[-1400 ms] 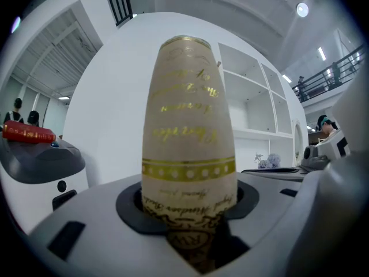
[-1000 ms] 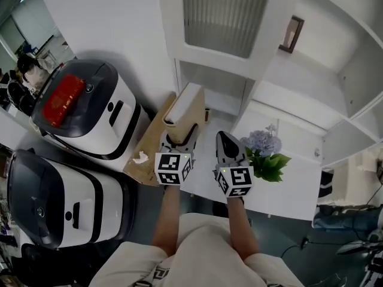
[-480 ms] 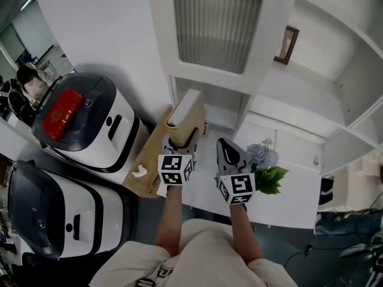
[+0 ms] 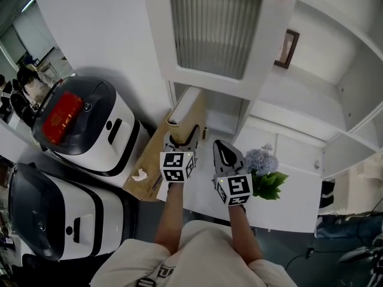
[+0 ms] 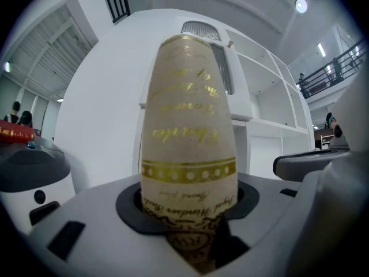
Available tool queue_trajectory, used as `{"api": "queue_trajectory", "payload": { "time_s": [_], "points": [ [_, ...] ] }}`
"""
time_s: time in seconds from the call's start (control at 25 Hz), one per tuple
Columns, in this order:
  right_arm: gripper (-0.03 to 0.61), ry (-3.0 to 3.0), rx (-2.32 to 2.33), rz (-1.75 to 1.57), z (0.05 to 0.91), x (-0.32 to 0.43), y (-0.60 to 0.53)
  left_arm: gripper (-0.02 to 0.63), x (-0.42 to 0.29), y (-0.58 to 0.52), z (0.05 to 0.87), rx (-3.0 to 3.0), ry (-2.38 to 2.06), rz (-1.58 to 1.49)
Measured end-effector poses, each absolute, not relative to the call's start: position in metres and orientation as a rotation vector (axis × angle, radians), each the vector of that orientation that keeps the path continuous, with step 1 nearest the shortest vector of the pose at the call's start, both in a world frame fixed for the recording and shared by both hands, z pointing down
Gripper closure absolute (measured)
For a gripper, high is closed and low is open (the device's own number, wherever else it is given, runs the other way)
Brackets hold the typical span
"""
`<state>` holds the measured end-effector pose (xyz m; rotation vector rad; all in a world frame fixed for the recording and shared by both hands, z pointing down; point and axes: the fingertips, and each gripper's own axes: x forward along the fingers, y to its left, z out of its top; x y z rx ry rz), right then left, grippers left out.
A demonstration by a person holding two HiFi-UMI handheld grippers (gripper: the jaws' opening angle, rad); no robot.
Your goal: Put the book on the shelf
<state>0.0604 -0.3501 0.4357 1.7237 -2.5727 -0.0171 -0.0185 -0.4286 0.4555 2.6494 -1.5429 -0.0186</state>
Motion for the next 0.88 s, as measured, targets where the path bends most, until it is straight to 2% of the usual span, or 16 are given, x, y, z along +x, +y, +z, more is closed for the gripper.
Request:
{"api": "queue_trajectory", "payload": {
  "time_s": [0.88],
  "points": [
    [0.552, -2.57, 1.728, 0.032, 0.445, 0.071, -0.367, 0.377, -0.015, -0.446, 0.479, 2.658, -1.678, 0.056]
  ]
}}
